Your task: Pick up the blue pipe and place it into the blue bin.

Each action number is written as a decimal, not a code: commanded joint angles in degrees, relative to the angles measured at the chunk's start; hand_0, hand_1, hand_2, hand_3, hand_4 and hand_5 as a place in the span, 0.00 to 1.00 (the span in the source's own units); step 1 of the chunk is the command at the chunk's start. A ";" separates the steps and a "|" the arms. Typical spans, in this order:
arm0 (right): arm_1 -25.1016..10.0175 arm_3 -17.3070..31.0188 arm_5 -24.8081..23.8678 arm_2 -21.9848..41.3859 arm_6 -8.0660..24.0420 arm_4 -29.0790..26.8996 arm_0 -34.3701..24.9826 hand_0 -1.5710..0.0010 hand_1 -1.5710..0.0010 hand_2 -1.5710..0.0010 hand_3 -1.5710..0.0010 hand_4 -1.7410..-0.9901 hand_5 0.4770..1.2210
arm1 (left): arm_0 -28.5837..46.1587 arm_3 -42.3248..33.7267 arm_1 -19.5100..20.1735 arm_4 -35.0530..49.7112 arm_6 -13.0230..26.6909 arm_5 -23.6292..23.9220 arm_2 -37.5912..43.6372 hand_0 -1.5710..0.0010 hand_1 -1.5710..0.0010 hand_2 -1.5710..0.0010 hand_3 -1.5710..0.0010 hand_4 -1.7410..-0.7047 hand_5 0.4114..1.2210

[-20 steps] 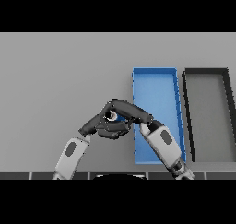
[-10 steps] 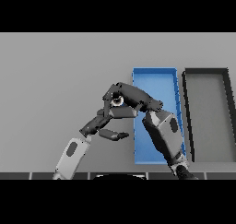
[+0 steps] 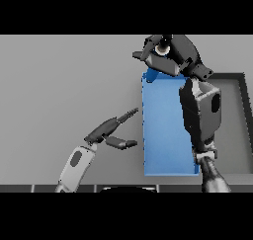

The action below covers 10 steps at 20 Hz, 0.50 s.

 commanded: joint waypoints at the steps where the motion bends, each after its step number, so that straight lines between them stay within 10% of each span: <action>1: -0.97 1.61 0.27 -1.44 -0.81 1.31 0.41 0.00 0.00 0.00 0.00 0.00 1.00 | 0.03 0.13 0.02 -0.18 -0.48 -0.04 -0.14 1.00 1.00 1.00 1.00 0.82 0.00; 10: -2.76 3.35 4.43 -8.34 1.64 7.83 15.30 0.00 0.00 0.00 0.00 0.00 1.00 | 0.28 -0.44 0.24 -1.29 -1.35 0.36 -0.80 1.00 1.00 1.00 1.00 0.84 0.01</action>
